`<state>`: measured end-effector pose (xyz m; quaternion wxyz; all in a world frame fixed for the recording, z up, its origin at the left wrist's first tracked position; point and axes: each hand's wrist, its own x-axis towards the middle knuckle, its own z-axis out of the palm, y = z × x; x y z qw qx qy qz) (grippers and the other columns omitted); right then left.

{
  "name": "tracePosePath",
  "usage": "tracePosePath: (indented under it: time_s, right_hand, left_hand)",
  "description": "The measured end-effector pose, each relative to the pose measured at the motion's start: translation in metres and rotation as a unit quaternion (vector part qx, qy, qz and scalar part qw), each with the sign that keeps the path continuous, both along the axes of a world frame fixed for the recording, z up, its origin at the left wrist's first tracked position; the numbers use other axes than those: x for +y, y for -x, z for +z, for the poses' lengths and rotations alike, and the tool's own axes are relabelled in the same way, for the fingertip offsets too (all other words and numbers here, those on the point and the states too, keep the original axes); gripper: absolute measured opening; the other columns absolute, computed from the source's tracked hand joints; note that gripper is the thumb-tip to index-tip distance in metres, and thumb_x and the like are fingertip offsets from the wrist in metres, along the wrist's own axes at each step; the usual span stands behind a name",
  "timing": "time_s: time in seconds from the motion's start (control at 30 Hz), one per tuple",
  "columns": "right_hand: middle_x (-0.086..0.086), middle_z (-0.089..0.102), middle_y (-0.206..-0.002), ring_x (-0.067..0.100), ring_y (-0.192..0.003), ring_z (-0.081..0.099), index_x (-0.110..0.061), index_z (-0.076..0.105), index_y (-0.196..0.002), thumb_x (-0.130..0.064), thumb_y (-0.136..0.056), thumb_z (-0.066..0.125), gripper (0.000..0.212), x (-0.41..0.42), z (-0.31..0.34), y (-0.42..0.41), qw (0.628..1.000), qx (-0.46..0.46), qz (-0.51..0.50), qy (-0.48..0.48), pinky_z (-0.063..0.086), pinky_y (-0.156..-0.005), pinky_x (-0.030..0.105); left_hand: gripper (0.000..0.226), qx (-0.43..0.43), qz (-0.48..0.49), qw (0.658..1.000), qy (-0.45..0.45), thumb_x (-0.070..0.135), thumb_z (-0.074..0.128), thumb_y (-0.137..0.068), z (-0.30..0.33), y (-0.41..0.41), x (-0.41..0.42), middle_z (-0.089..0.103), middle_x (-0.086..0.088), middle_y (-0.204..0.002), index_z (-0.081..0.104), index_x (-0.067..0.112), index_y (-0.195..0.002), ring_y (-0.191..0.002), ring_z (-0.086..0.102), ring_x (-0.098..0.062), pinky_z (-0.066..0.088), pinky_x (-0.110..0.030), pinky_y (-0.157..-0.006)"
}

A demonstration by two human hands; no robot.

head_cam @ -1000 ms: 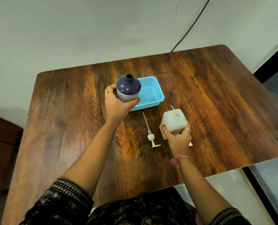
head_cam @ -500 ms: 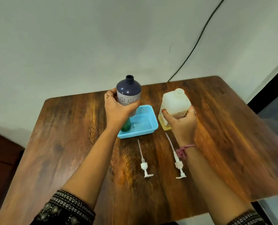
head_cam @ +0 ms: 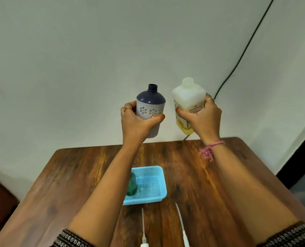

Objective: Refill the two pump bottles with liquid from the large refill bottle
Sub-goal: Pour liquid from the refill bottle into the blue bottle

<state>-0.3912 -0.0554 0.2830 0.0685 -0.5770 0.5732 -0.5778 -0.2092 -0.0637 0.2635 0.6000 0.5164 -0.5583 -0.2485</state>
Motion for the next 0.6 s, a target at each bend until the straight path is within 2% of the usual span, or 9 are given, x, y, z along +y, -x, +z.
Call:
tracePosePath:
  time_s: [0.1, 0.2, 0.43, 0.6]
  right_hand:
    - [0.002, 0.065, -0.112, 0.014, -0.089, 0.061, -0.013, 0.055, -0.123, -0.043, -0.063, 0.084, 0.073, -0.010, 0.021, 0.008, 1.000, 0.027, 0.009, 0.013, 0.042, -0.065, 0.008]
    - [0.003, 0.064, -0.111, 0.013, -0.087, 0.059, -0.012, 0.055, -0.122, -0.042, -0.063, 0.084, 0.072, -0.016, 0.038, 0.015, 0.998, 0.041, 0.026, 0.030, 0.043, -0.064, 0.010]
    - [0.001, 0.063, -0.105, 0.012, -0.082, 0.057, -0.011, 0.056, -0.119, -0.041, -0.063, 0.084, 0.069, -0.020, 0.064, 0.026, 0.996, 0.059, 0.035, 0.054, 0.039, -0.059, 0.005]
    - [-0.006, 0.057, -0.095, 0.012, -0.080, 0.057, -0.012, 0.056, -0.116, -0.041, -0.063, 0.084, 0.066, -0.022, 0.077, 0.032, 0.994, 0.073, 0.036, 0.066, 0.037, -0.057, 0.004]
  left_hand:
    - [0.082, -0.001, 0.008, 1.000, 0.008, 0.041, 0.088, -0.055, 0.018, 0.008, -0.006, 0.056, -0.004, -0.117, 0.046, 0.018, -0.122, -0.095, 0.062, -0.012, 0.048, -0.010, -0.065]
    - [0.088, 0.004, 0.012, 1.000, 0.022, 0.050, 0.082, -0.046, 0.035, 0.017, -0.009, 0.057, -0.004, -0.115, 0.048, 0.018, -0.120, -0.094, 0.063, -0.013, 0.052, -0.016, -0.066]
    - [0.086, -0.001, 0.018, 0.999, 0.034, 0.050, 0.081, -0.044, 0.062, 0.035, -0.012, 0.056, -0.005, -0.115, 0.049, 0.018, -0.117, -0.092, 0.062, -0.013, 0.053, -0.020, -0.066]
    - [0.087, 0.005, 0.014, 0.999, 0.038, 0.052, 0.080, -0.042, 0.072, 0.042, -0.014, 0.056, -0.006, -0.114, 0.050, 0.017, -0.116, -0.092, 0.063, -0.014, 0.052, -0.018, -0.064]
